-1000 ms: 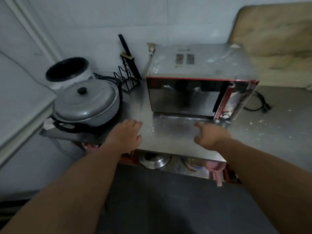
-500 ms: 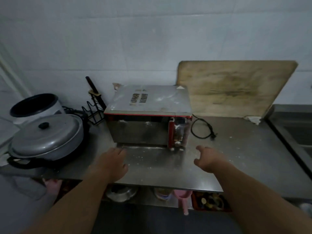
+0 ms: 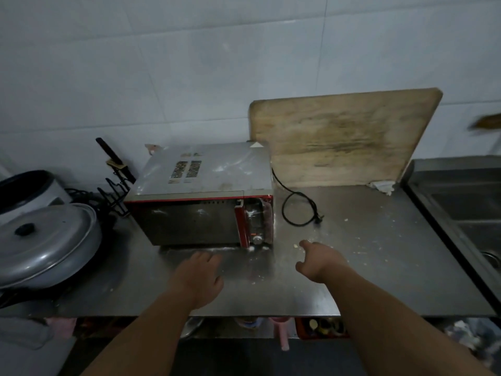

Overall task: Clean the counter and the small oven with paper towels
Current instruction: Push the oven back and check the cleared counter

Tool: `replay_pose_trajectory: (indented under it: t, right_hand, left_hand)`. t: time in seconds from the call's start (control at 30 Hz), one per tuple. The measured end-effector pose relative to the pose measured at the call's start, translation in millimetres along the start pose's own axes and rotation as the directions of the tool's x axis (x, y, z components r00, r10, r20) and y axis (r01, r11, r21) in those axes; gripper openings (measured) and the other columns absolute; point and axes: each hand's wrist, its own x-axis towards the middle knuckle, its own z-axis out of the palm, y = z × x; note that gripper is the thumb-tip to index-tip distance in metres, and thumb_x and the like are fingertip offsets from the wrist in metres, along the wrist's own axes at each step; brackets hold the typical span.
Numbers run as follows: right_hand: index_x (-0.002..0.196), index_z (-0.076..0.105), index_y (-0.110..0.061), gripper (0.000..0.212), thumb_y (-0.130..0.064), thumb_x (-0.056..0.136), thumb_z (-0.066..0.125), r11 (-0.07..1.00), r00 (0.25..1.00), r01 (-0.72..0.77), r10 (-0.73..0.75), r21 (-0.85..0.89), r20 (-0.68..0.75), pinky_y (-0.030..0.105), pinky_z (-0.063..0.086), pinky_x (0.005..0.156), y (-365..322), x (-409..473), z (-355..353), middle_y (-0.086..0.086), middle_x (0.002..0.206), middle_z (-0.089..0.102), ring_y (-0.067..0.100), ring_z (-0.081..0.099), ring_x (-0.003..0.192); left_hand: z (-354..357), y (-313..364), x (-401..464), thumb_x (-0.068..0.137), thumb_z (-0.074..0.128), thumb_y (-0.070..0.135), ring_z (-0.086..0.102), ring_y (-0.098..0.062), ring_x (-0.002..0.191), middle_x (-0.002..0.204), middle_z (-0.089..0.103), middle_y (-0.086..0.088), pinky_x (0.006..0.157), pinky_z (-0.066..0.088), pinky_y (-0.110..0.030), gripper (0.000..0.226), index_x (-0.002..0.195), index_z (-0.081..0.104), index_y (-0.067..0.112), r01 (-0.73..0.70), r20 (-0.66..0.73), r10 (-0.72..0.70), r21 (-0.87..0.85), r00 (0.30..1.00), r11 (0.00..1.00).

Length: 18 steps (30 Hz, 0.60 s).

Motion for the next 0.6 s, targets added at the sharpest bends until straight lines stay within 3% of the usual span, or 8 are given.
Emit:
replay_pose_trajectory:
  t: [0.43, 0.6]
  right_hand:
    - [0.148, 0.033, -0.030, 0.070, -0.051, 0.085, 0.056, 0.963, 0.965, -0.260, 0.262, 0.069, -0.018, 0.037, 0.050, 0.092, -8.1, 30.7, 7.1, 0.005, 0.129, 0.056, 0.027, 0.058, 0.114]
    - [0.148, 0.033, -0.029, 0.070, -0.052, 0.085, 0.055, 0.932, 0.936, -0.350, 0.352, 0.094, 0.003, 0.039, 0.051, 0.091, 1.7, 23.7, 27.2, 0.006, 0.129, 0.057, 0.028, 0.058, 0.112]
  left_hand:
    - [54.5, -4.6, 91.5, 0.099, 0.042, 0.046, 0.037, -0.020, 0.138, 0.149, 0.044, 0.001, 0.113, 0.036, -0.036, 0.055, 0.150, 0.037, 0.026, -0.272, 0.175, 0.282, -0.080, 0.943, 0.959]
    - [63.2, -7.2, 123.0, 0.097, 0.044, 0.044, 0.040, -0.022, 0.137, 0.147, 0.048, -0.001, 0.113, 0.037, -0.037, 0.052, 0.146, 0.043, 0.025, -0.315, 0.197, 0.323, -0.073, 0.925, 0.946]
